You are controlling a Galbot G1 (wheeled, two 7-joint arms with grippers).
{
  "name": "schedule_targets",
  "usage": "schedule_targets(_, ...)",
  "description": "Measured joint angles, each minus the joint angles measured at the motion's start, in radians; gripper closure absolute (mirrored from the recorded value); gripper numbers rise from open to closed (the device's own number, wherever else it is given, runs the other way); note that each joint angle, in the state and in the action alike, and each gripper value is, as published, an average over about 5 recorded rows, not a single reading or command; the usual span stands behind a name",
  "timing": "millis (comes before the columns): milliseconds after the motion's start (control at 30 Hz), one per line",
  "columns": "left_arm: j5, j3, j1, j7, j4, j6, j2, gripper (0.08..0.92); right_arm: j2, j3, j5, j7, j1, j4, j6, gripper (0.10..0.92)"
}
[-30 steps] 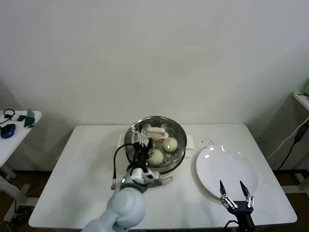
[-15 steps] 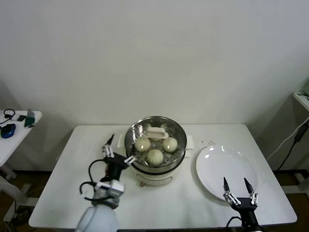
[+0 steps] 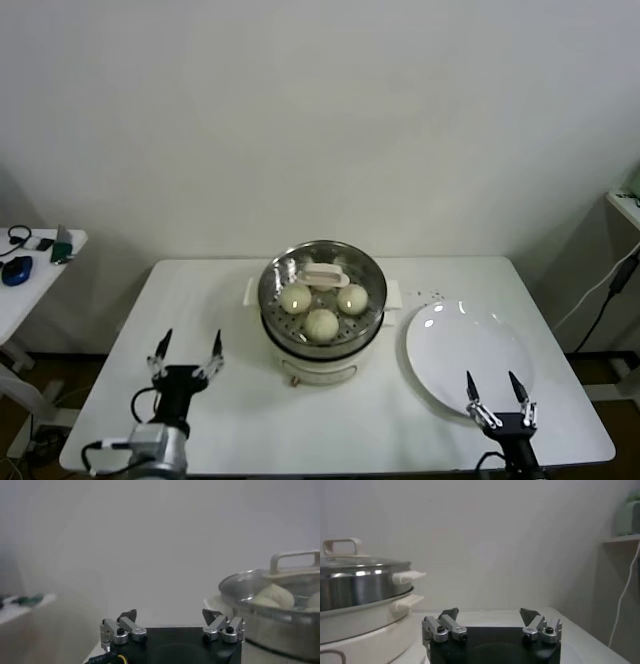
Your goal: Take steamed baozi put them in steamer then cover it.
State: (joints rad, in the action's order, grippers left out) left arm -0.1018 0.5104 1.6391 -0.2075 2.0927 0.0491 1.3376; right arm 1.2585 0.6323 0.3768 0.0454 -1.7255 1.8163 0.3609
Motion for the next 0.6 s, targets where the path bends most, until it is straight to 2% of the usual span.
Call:
schedule_targets(300,-0.055,0.02,0.092,0.012,-0.017,-0.105,0.016,0.177,-0.005,0.002,0.003,0.005,-0.008,-0.01,0.025,0.203)
schedule_targets(600,-0.074,0.019,0.129,0.027,-0.022,-0.153,0.019,0.177,-0.009,0.003,0.008,0.008,-0.015,-0.011,0.039,0.203)
